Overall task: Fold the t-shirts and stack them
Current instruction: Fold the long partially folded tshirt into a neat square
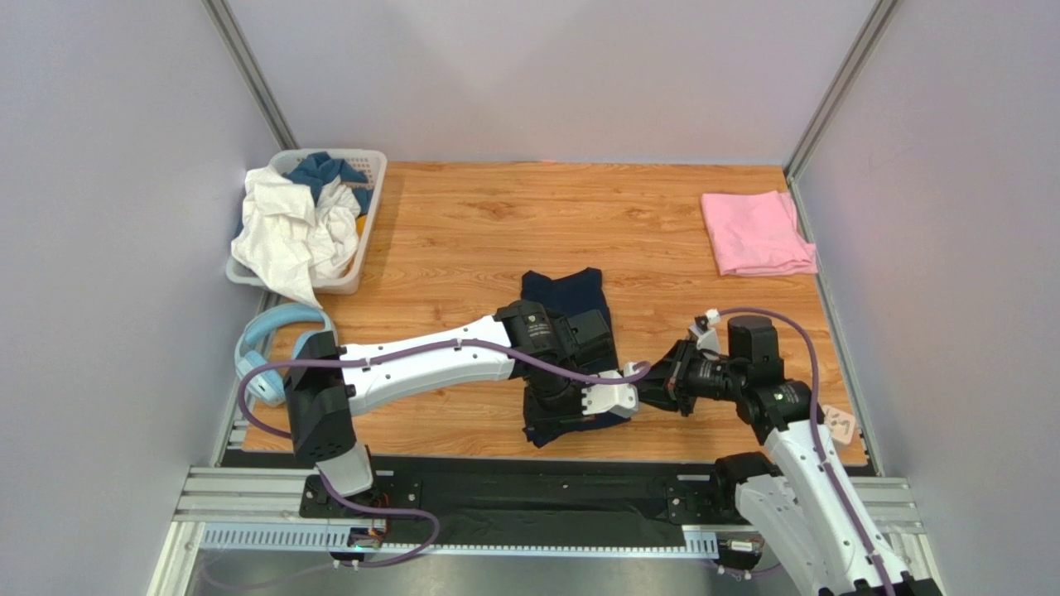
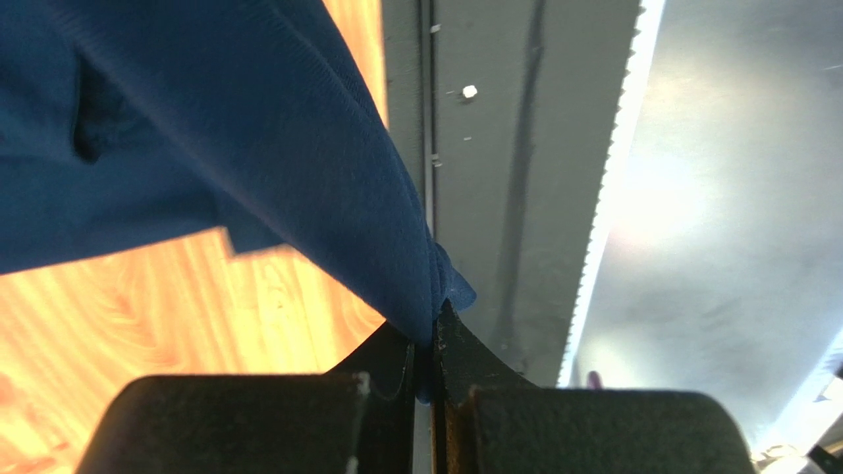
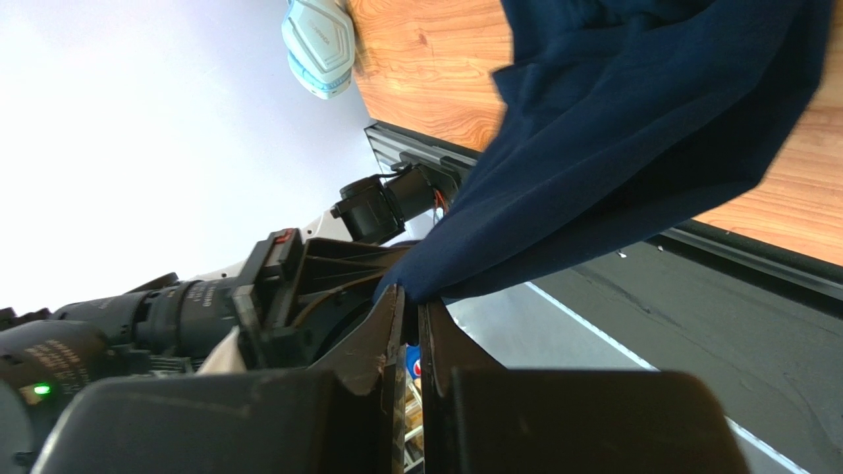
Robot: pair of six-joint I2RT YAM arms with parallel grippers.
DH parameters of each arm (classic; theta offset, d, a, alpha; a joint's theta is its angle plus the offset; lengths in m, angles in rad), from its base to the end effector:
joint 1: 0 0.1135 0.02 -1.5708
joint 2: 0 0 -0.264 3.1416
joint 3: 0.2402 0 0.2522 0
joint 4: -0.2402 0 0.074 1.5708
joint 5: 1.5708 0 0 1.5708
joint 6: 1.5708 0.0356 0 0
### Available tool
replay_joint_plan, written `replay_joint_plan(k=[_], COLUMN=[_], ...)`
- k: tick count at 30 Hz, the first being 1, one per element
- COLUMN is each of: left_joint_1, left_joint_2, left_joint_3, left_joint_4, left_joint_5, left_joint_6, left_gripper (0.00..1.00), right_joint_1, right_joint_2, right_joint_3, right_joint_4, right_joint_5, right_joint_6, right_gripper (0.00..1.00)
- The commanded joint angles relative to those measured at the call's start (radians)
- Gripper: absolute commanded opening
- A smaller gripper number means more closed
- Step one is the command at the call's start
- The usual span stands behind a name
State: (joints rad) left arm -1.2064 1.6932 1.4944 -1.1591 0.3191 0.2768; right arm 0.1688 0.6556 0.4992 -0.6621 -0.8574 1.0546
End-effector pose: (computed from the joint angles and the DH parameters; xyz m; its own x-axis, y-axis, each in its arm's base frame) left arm 0.1061 -0.3095 0.2806 -0.0862 0.9540 -0.2871 0.9713 0.0164 -0.2372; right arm 0.1222 0.0481 0.2245 -0.8938 0.4250 0.1429 0.3203 0.3822 0.8668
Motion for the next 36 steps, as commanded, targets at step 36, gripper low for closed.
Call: replay_joint_plan(k=[36], left_joint_1=[0.361], left_joint_2=[0.279], left_joint_3=[0.449], left_joint_4=[-0.11], left_joint_5=[-0.224], left_joint_6=[0.291], left_gripper=[0.0], right_joint_1=[-0.028], right_joint_2=[0.682], right_joint_3=[0.444], right_joint_4=[0.302], right_joint_5=[0.011], right_joint_6=[-0.128], right_gripper=[0.0])
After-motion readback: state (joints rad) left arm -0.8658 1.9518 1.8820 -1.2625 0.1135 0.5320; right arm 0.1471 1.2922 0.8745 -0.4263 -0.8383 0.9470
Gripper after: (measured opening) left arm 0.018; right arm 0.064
